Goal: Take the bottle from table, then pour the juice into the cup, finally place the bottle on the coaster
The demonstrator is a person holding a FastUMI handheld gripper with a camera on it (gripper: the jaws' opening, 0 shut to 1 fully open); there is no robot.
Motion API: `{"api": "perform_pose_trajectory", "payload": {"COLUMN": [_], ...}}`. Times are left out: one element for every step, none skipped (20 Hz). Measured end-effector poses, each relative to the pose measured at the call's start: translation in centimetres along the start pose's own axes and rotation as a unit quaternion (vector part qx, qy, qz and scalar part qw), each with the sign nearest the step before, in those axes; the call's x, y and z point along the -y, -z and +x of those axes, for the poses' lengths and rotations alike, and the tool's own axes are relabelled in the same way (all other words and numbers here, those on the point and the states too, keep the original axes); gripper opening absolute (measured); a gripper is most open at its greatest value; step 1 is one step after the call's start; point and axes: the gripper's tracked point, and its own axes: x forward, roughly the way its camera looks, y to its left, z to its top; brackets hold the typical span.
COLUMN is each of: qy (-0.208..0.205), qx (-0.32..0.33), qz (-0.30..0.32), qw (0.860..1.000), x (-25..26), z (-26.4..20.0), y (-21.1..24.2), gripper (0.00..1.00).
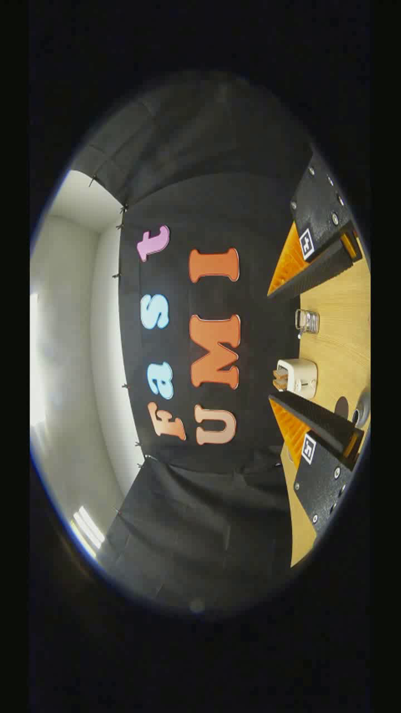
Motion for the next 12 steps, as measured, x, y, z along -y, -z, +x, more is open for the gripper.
{"api": "perform_pose_trajectory", "payload": {"qy": [-0.003, -0.006, -0.009, -0.013, -0.016, -0.018, -0.02, -0.021, -0.022, -0.024, -0.029, -0.032], "qx": [0.001, 0.002, 0.002, 0.002, 0.004, 0.005, 0.007, 0.009, 0.01, 0.01, 0.01, 0.009], "qz": [0.0, 0.001, 0.004, 0.007, 0.009, 0.011, 0.012, 0.013, 0.014, 0.016, 0.016, 0.015], "qw": [1.0, 1.0, 1.0, 1.0, 1.0, 1.0, 1.0, 1.0, 1.0, 1.0, 0.999, 0.999], "x": [-0.3, -0.6, -0.8, -0.9, -1.1, -1.2, -1.3, -1.5, -1.5, -1.7, -2.2, -2.6], "z": [0.0, 0.0, -0.2, -0.3, -0.3, -0.4, -0.5, -0.5, -0.7, -0.7, -0.7, -0.7], "y": [-0.1, -0.2, -0.3, -0.4, -0.6, -0.7, -0.8, -0.8, -0.8, -0.7, -0.6, -0.5], "gripper": [0.97, 0.97, 0.97, 0.97, 0.97, 0.97, 0.97, 0.97, 0.97, 0.97, 0.97, 0.97]}}
